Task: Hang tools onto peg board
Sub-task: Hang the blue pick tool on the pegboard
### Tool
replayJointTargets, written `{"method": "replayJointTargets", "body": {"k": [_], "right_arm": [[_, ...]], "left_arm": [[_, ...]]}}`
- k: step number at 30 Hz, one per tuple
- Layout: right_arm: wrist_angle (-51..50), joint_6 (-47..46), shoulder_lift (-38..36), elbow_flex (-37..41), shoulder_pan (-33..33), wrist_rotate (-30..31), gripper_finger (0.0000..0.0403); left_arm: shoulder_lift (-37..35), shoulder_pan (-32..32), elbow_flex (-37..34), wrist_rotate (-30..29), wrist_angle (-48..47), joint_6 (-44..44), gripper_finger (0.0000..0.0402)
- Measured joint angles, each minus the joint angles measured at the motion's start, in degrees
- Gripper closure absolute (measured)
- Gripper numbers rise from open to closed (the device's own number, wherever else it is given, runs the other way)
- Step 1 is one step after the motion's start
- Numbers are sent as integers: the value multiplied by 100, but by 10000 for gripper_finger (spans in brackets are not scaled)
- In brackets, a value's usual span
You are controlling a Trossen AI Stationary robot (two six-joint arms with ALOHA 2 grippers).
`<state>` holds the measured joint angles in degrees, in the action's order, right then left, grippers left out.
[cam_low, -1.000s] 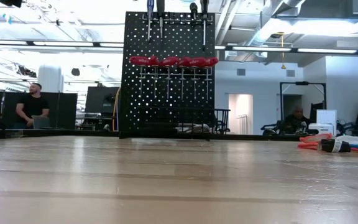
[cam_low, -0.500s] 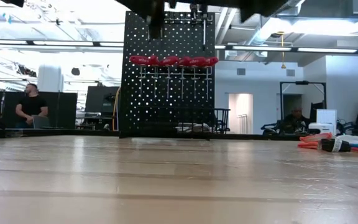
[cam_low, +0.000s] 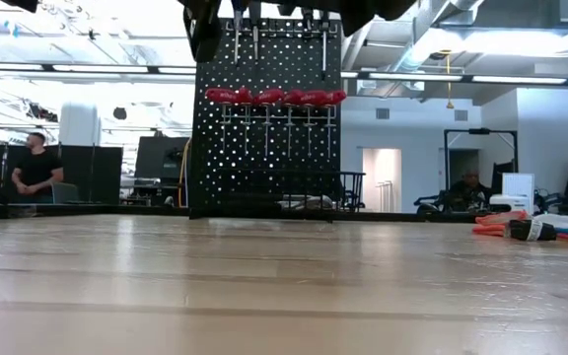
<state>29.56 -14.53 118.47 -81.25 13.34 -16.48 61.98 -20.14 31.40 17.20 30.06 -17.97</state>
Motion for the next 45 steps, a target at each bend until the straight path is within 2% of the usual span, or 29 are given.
{"method": "replayJointTargets", "body": {"k": [2, 4, 6, 9, 15, 19, 23, 26, 30, 37, 45], "right_arm": [[-33, 180, 5, 9, 2, 6, 376], [-105, 348, 3, 9, 14, 65, 391], [-130, 318, -24, 22, 26, 314, 389], [-143, 146, -148, 28, 81, 1083, 389], [-449, 156, -673, 20, 181, 2409, 395], [-824, -66, -958, 19, 191, 3093, 395], [-1138, -93, -1365, 0, -55, 3260, 395], [-1743, -146, -1701, 1, -437, 3296, 395], [-2712, -583, -2185, 0, -1184, 3156, 395], [-3109, -1176, -2251, 15, -2459, 1648, 394], [-3524, -1211, -2336, 11, -2861, 1470, 393]], "left_arm": [[0, -4, 0, -103, -22, 2, 397], [-7, -8, 0, -277, -73, 55, 394], [-40, -15, 0, -539, -191, 91, 383], [-266, -10, 9, -1129, -443, 93, 353], [-1149, -3, 23, -2468, -1649, 325, 298], [-1660, 2, -11, -2952, -2557, 651, 288], [-1889, 1, -72, -3100, -3190, 1127, 290], [-1862, -35, -397, -3100, -3237, 1511, 290], [-1685, -124, -949, -3093, -2476, 1814, 291], [-1236, -240, -1747, -3078, -1050, 2069, 291], [-1150, -240, -1797, -3074, -960, 2083, 291]]}}
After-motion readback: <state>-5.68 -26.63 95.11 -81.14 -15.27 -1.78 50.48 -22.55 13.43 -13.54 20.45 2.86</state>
